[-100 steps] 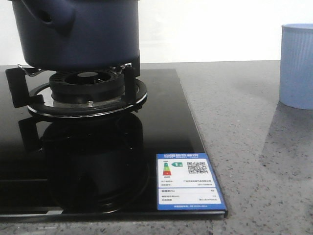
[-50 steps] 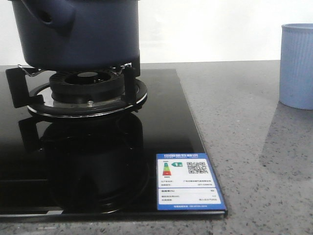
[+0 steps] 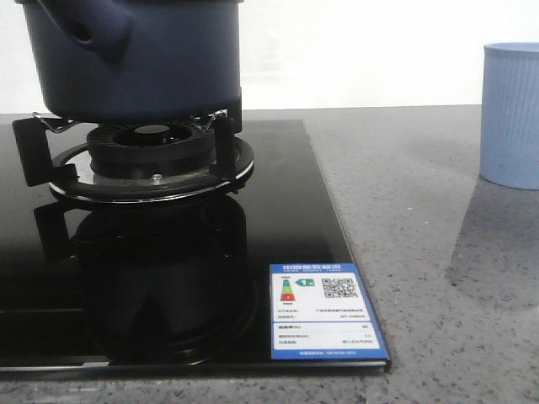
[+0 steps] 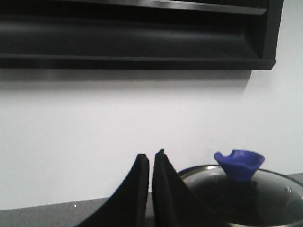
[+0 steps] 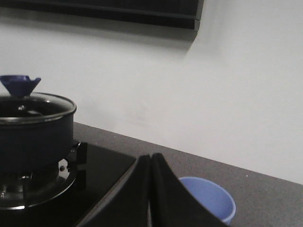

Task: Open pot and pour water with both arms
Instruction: 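Release the lid knob and raise the left gripper away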

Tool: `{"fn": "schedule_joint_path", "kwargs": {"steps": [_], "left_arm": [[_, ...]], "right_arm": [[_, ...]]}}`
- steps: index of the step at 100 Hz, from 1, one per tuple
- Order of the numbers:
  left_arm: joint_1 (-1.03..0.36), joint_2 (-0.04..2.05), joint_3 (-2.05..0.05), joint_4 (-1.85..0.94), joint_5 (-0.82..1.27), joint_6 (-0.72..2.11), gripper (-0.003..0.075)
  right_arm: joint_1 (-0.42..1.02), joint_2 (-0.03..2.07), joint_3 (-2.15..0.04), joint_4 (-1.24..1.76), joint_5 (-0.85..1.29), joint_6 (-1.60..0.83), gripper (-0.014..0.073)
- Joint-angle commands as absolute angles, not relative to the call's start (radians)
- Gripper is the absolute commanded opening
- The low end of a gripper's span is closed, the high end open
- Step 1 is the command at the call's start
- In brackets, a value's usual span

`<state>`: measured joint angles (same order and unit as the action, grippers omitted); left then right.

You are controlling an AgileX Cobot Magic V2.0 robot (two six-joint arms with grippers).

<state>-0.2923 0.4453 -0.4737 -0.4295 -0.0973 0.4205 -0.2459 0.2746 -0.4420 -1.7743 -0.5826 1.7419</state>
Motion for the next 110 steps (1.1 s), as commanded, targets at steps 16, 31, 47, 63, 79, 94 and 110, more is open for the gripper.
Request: {"fn": "schedule_joint_path", "kwargs": {"steps": [16,31,47,63,79,94,110], "left_arm": [[-0.289,0.274,-0.305,-0.458,-0.166,0.424,-0.0016],[-0.289,0.234,-0.251,-0.458,-0.167,0.424,-0.0016],[-0.289,0.234,-0.249,-0.458,-0.168,0.424,-0.0016],[-0.289,0.234,-0.249,-0.458,-0.168,0.424,-0.0016],[-0.289,0.234,-0.249,-0.458,-0.168,0.424,-0.0016],[-0.289,0.234,-0.249,-0.458,-0.168,0.424,-0.0016],[-0.289,0.234,-0.249,-0.458,-0.168,0.424,-0.0016]], "right_arm": [[-0.247,0.081,-0.262,-1.777,-0.576,1.744,-0.0061],[-0.247,0.024,-0.193,-1.788,-0.645,1.744,-0.0061],[-0.247,0.023,-0.192,-1.788,-0.605,1.744,-0.0061],[-0.247,0.023,-0.192,-1.788,-0.584,1.744,-0.0061],[-0.247,0.023,-0.192,-1.788,-0.585,1.744,-0.0061],[-0.247,0.023,-0.192,-1.788,-0.585,1.744,-0.0061],[-0.247,0.023,-0.192,-1.788,-0.585,1.744,-0.0061]]}}
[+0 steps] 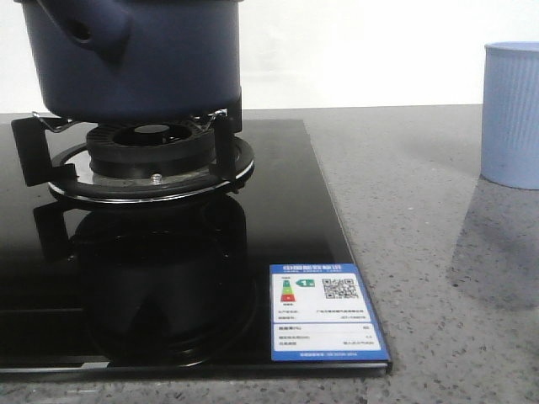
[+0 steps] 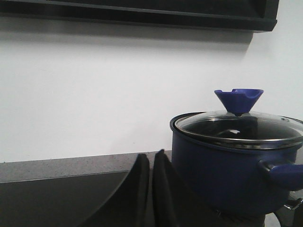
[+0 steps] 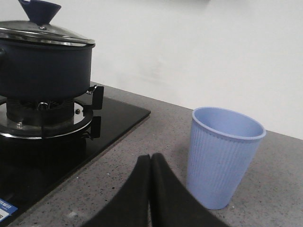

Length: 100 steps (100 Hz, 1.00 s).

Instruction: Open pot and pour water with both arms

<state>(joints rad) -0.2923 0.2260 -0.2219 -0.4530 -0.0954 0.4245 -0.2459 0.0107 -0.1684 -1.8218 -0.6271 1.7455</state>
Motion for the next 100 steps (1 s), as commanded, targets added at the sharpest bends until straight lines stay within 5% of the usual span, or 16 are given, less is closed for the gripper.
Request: {"fn": "schedule_joint_path", "kwargs": {"steps": [1,35,57,100], "left_arm": [[-0.289,0.234,-0.249,-0.458,-0.168,0.424,-0.0016],[-0.270,0.209,-0.223,-0.448,-0.167,0.393,-0.0016],[-0.090,0.095,-0.135,-0.019,0.000,-0.079,-0.0016],[0.013,-0.029,0.014,-0.050,0.067,-0.072,-0.0016]], "right_arm": [[-0.247,0.023,-0.192,-1.788,-0.585,1.744,-0.0061],[-0.247,0.023,-0.192,-1.788,-0.585,1.744,-0.0061],[-0.247,0.023,-0.192,-1.788,-0.585,1.744,-0.0061],[-0.247,0.023,-0.192,-1.788,-0.585,1.744,-0.0061]]}}
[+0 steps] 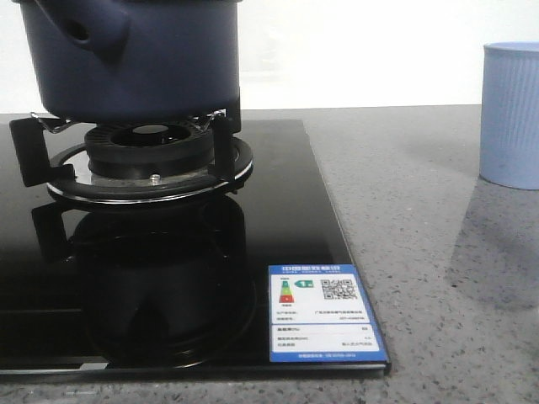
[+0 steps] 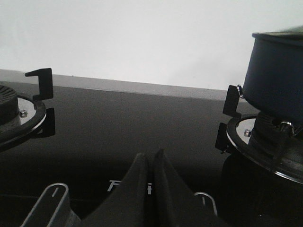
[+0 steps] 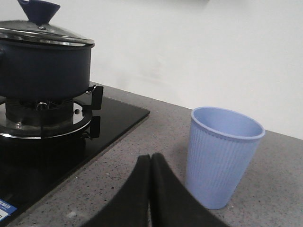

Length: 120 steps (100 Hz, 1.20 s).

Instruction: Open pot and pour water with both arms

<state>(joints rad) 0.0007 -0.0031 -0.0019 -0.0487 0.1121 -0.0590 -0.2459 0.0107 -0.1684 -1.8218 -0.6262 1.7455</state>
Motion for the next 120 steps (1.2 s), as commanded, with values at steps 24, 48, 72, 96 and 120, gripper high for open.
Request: {"fn": "schedule_joint_path", "kwargs": {"steps": [24,48,72,96,120], "left_arm": [[0.015,-0.027,0.012,-0.057,0.064,-0.072,-0.0016],[0.015,-0.027,0.012,-0.057,0.064,-0.072,-0.0016],[0.015,-0.027,0.012,-0.057,0.064,-0.072,-0.0016],[0.015,-0.027,0.012,-0.057,0.064,-0.072,-0.0016],[0.015,-0.027,0.012,-0.057,0.064,-0.072,-0.0016]], "right_arm": [[-0.247,0.023,-0.192,-1.788,-0.585,1.744,-0.0061],[-0.247,0.023,-0.192,-1.788,-0.585,1.744,-0.0061],[-0.247,0.023,-0.192,-1.788,-0.585,1.744,-0.0061],[-0.247,0.023,-0.192,-1.788,-0.560,1.744,-0.0061],[-0.247,0.027,-0.157,-1.446,-0.452,1.434,-0.0061]]}}
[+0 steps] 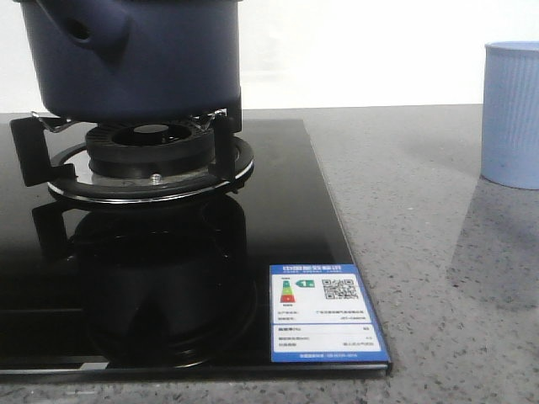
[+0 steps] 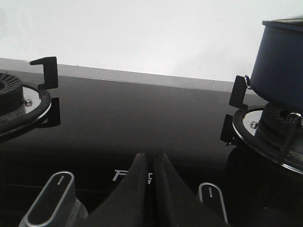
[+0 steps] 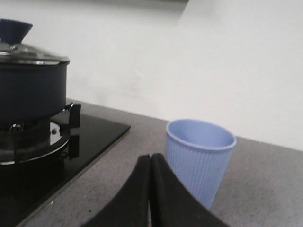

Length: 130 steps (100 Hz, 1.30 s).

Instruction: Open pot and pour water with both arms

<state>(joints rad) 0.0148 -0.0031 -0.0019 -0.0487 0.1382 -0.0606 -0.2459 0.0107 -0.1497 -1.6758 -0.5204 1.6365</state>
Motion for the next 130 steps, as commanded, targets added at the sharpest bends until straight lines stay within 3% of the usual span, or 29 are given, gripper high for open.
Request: {"fn": "schedule_joint_path", "kwargs": {"steps": [1,22,42,73,95,109,130], "left_arm": [[0.015,-0.027,0.012,-0.057,0.064,-0.072,-0.0016],[0.015,-0.027,0.012,-0.057,0.064,-0.072,-0.0016],[0.015,-0.027,0.012,-0.057,0.064,-0.072,-0.0016],[0.015,-0.027,0.012,-0.057,0.064,-0.072,-0.0016],[0.015,-0.027,0.012,-0.057,0.064,-0.072,-0.0016],[0.015,-0.027,0.012,-0.057,0.064,-0.072,-0.0016],[0.015,-0.027,0.012,-0.057,0.064,-0.072,-0.0016]], "right_arm": [[-0.247,0.027,-0.154,-1.420,-0.448,1.380,-0.0061],[-0.247,0.027,-0.105,-0.582,-0.199,0.793,-0.0061],[-0.247,0.027,-0.104,-0.655,-0.181,0.766,-0.0061],[-0.247,0.027,-0.062,-0.644,-0.336,0.756,-0.0061],[-0.177,0.027,-0.026,-0.150,-0.303,0.314,-0.0061],[-0.049,0.027,-0.026,-0.057,-0.167,0.126,-0.0061],[0.054,0.027,0.028,-0.064,-0.101,0.065,-0.0061]]}}
